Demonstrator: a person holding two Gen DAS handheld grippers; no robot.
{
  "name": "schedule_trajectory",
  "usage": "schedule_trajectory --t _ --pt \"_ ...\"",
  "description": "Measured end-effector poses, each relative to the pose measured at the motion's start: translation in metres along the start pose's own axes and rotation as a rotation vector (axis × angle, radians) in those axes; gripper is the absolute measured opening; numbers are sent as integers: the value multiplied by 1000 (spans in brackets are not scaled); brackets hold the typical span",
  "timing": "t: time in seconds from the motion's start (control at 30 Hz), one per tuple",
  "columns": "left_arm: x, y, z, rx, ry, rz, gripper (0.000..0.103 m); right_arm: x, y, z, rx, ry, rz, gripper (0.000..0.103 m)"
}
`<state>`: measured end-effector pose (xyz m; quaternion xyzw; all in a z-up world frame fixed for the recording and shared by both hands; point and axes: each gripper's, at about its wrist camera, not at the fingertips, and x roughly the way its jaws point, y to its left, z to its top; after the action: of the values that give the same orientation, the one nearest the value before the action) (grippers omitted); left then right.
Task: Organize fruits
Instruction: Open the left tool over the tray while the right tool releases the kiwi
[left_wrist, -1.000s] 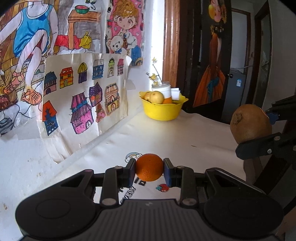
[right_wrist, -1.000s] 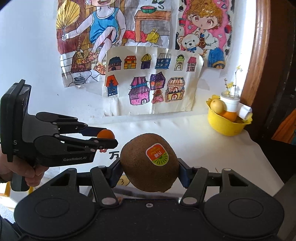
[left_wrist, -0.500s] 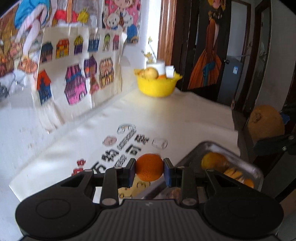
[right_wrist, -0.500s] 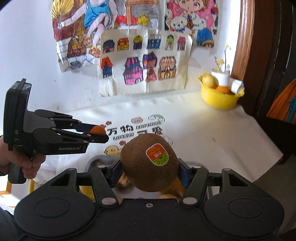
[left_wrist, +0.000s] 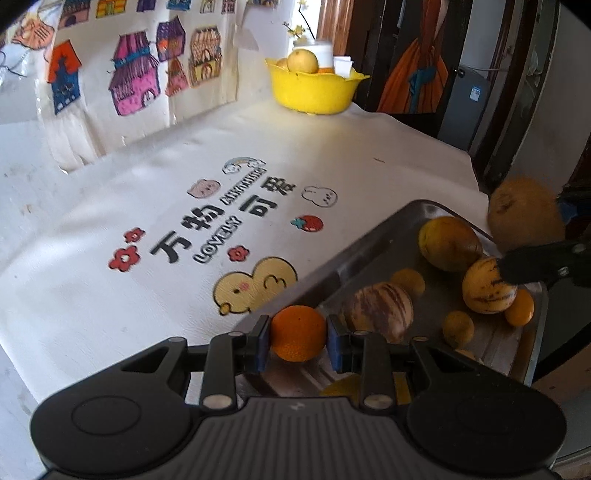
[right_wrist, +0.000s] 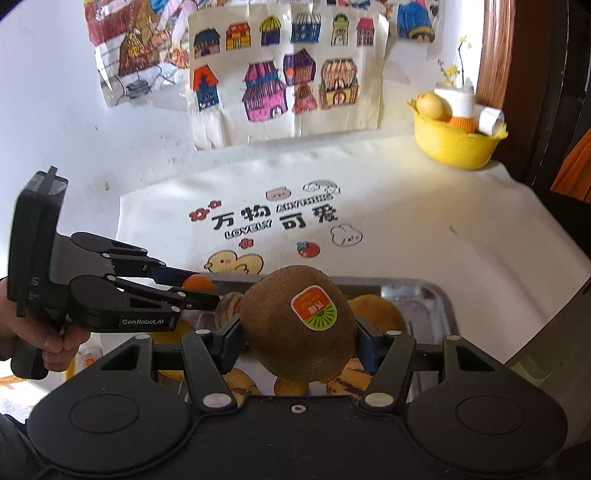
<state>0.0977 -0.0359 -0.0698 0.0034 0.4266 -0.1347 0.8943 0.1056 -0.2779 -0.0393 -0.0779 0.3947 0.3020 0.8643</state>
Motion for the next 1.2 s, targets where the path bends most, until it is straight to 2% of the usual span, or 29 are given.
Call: schedule_trajectory --t 0.43,1.07,1.2 --pt "7 -3 -2 -4 26 -15 34 50 -9 -10 49 76 -12 62" --pt "10 -3 -2 -8 25 -4 38 66 8 -11 -22 118 -47 64" --pt "7 -2 -2 -14 22 -3 39 57 14 -7 -40 87 -51 67"
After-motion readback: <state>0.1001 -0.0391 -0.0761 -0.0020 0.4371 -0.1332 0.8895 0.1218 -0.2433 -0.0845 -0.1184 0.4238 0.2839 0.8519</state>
